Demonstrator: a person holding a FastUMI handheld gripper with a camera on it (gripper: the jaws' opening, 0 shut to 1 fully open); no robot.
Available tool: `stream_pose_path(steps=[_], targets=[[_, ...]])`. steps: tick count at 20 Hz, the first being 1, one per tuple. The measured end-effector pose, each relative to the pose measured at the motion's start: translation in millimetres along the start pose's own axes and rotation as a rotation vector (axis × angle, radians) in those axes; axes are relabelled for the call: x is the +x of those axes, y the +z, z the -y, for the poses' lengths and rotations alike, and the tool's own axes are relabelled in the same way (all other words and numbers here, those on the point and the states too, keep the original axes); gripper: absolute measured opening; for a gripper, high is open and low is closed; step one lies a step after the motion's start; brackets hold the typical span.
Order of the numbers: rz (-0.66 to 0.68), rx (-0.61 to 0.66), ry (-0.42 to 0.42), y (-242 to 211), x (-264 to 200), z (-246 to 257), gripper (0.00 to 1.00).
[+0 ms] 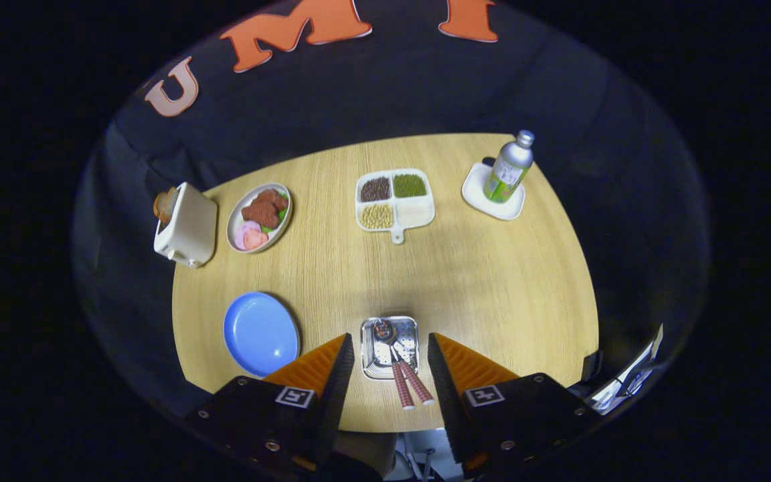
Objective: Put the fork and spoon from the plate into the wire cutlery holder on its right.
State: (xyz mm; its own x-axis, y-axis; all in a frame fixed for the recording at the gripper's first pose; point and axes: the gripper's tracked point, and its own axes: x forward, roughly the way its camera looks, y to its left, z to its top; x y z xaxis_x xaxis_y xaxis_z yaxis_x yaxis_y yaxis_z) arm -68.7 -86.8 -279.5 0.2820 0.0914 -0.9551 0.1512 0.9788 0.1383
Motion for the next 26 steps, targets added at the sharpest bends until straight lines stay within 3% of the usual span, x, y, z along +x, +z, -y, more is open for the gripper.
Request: stream_pose_path(steps=[3, 9, 14, 21, 26], targets=[[0.212, 0.033, -0.014, 37, -19, 4, 0.81], [0.559, 0.04, 0.031, 73, -72, -9, 0.84], [0.839, -0.071, -0.031, 90, -128, -10, 0.85], [1.005, -0.103, -0.064, 105, -161, -26, 0.97], [1.092, -0.104, -0.061, 115, -177, -31, 0.97]])
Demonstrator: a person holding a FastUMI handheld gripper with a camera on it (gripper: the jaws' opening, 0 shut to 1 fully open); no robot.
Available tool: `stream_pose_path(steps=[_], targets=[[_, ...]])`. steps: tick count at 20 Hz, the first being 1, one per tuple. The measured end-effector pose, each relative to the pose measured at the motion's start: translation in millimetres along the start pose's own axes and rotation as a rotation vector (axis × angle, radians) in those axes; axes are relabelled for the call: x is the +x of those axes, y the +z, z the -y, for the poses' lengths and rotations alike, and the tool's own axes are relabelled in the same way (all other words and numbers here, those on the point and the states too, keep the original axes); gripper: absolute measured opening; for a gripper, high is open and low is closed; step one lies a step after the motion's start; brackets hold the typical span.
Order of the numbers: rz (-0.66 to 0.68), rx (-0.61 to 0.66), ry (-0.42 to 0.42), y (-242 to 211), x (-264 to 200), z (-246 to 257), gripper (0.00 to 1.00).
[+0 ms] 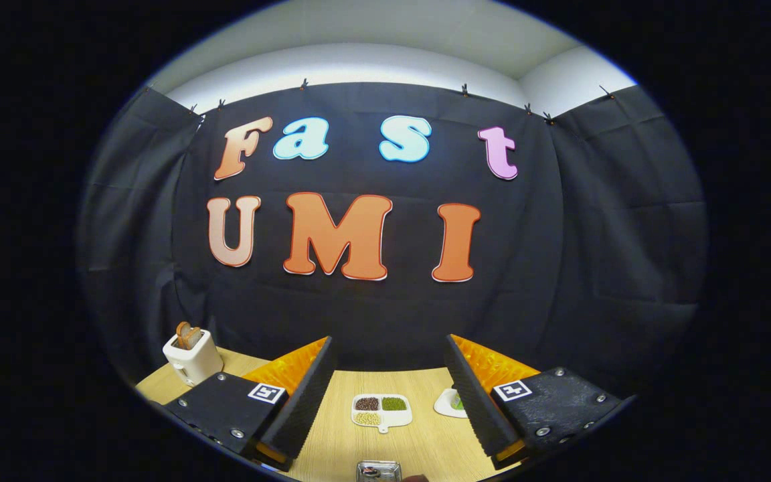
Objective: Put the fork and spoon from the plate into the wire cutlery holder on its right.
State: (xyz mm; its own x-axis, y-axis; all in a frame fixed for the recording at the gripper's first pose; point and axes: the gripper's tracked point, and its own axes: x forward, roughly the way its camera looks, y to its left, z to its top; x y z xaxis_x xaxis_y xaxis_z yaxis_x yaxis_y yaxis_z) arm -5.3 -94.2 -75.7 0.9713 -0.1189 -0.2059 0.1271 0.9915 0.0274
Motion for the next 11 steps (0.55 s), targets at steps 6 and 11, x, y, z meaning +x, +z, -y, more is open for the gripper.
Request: stream_pose_path(steps=[6, 11], targets=[[0.068, -0.029, 0.006, 11, 2, -7, 0.97], [0.081, -0.024, 0.007, 10, -1, -10, 0.97]])
